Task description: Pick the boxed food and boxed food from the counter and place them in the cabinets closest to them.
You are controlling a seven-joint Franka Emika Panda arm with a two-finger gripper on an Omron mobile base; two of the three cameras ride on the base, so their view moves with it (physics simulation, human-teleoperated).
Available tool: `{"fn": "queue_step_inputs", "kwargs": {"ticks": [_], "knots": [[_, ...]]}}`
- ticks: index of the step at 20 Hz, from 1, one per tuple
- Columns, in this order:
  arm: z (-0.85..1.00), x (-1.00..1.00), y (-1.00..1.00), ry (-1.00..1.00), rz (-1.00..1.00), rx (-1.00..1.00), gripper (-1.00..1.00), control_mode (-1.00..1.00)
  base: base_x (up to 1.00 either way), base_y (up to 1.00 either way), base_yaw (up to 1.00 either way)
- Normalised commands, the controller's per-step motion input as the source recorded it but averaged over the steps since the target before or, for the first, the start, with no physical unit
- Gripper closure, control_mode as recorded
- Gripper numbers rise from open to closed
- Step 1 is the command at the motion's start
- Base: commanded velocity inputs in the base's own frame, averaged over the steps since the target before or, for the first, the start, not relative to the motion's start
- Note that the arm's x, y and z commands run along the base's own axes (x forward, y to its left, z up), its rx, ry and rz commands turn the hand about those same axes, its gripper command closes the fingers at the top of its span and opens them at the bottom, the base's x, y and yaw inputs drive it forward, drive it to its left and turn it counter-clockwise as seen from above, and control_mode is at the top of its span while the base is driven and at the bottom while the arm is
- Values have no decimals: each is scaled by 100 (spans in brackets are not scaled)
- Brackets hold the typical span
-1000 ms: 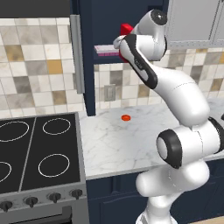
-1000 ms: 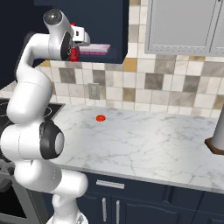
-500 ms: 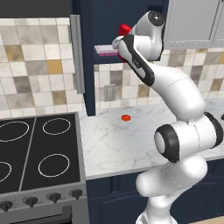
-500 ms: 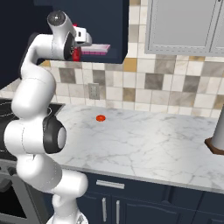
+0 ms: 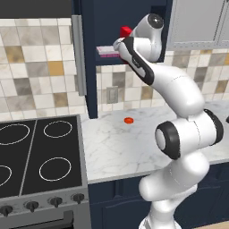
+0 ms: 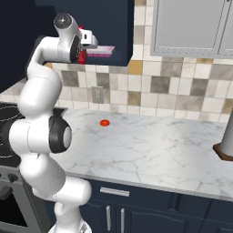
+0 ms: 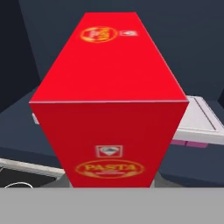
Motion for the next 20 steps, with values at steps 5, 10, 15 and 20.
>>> {"fn": "queue_step_inputs", "kwargs": {"ticks": [5, 10, 15, 20], "knots": [[-3, 27, 1, 0, 0, -1, 100, -100, 0, 0, 0], [-1, 28, 0, 0, 0, 0, 100, -100, 0, 0, 0], [0, 25, 1, 0, 0, -1, 100, -100, 0, 0, 0], [-5, 18, 1, 0, 0, -2, 100, -100, 0, 0, 0]]}}
